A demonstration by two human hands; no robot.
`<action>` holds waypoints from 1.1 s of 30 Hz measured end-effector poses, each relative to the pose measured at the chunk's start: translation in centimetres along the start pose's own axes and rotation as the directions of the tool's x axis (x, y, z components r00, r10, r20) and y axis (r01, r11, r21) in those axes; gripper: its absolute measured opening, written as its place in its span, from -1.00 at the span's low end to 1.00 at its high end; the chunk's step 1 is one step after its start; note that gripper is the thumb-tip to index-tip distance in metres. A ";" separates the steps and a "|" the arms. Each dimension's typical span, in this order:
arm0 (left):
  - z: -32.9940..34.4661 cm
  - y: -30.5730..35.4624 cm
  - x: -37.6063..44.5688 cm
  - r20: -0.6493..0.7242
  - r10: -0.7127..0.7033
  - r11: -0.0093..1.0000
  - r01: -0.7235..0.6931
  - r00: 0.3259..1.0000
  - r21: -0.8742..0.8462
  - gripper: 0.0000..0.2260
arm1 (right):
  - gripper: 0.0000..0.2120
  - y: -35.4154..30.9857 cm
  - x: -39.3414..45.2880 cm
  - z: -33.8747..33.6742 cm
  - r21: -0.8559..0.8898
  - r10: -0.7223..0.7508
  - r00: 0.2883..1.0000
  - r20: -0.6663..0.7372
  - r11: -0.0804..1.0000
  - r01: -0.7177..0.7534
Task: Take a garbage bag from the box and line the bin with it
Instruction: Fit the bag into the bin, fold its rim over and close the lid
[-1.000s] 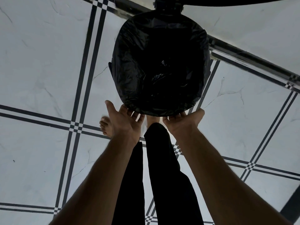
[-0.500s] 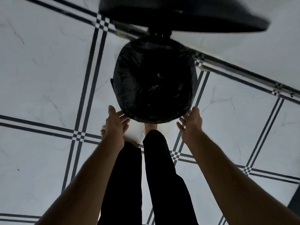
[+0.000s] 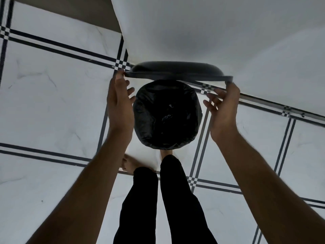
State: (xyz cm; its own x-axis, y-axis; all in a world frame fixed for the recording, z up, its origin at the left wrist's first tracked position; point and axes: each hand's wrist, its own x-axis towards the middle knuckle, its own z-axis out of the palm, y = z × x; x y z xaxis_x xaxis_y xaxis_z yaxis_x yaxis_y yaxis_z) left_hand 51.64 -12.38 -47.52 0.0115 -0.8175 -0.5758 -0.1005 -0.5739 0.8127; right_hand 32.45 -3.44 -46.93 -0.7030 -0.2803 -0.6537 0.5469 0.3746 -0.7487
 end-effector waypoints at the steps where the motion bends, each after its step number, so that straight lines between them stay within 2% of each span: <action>1: 0.3 0.6 -0.1 -0.008 -0.029 0.999 0.029 1.000 -0.021 -0.56 | -0.71 -0.4 -0.4 0.0 0.073 0.018 1.000 0.004 0.997 -0.019; 3: 0.5 0.8 -0.2 -0.016 -0.086 0.994 0.085 0.996 -0.062 -0.63 | -0.80 -0.7 -0.9 -0.1 0.197 0.040 0.999 0.023 0.979 -0.044; 6: 0.3 -0.5 -0.8 0.001 -0.084 0.996 0.084 0.996 -0.031 -0.73 | -0.71 -1.0 -1.6 0.0 0.258 0.076 0.995 0.071 0.962 -0.092; 9: -0.3 -2.1 -1.4 -0.034 -0.081 0.996 0.082 0.996 0.042 -0.72 | -0.60 -0.6 -1.8 0.3 0.102 0.102 0.994 -0.031 0.990 -0.099; 12: -0.9 -3.2 -2.1 -0.108 -0.146 0.985 0.154 0.983 0.074 -0.63 | -0.33 0.8 -2.6 -0.7 -0.074 0.040 0.985 -0.170 0.996 -0.053; 15: -1.1 -4.8 -3.0 -0.170 -0.158 0.964 0.189 0.973 0.189 -0.63 | -0.42 3.8 -4.0 -2.4 -0.260 -0.030 0.988 -0.151 0.965 -0.011; 17: -1.3 -6.5 -3.3 -0.233 -0.189 0.928 0.251 0.954 0.277 -0.64 | -0.47 5.7 -4.2 -3.2 -0.296 0.045 0.991 -0.129 0.952 -0.082; 19: -1.4 -8.1 -2.7 -0.290 -0.303 0.865 0.390 0.908 0.315 -0.66 | -0.53 7.5 -3.5 -4.1 -0.309 0.122 0.983 -0.138 0.937 -0.160; 21: -1.4 -9.7 -2.0 -0.317 -0.385 0.801 0.484 0.867 0.353 -0.71 | -0.56 9.2 -2.6 -5.0 -0.390 0.128 0.981 -0.147 0.904 -0.176; 23: -1.1 -10.5 -1.7 -0.303 -0.354 0.737 0.464 0.885 0.492 -0.72 | -0.56 10.5 -2.0 -5.4 -0.490 0.111 0.984 -0.142 0.856 -0.167; 27: -0.6 -11.9 -1.1 -0.172 -0.235 0.527 0.274 0.957 0.804 -0.68 | -0.56 12.3 -0.1 -5.1 -0.614 0.107 0.981 -0.160 0.768 -0.184; 30: -0.7 -12.8 -0.5 -0.116 -0.255 0.424 0.219 0.960 0.879 -0.70 | -0.62 13.4 0.9 -4.6 -0.692 0.131 0.980 -0.149 0.694 -0.198; 33: -0.4 -13.1 0.4 -0.121 -0.313 0.411 0.249 0.942 0.877 -0.70 | -0.63 14.1 1.8 -4.3 -0.710 0.121 0.978 -0.170 0.673 -0.207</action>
State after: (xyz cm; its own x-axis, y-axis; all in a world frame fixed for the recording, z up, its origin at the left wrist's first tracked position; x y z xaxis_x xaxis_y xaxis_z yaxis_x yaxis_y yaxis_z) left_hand 53.37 -5.15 -58.37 0.1626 -0.5963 -0.7861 -0.9108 -0.3971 0.1128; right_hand 36.96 5.09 -58.14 -0.6985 -0.0781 -0.7113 0.1911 0.9376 -0.2906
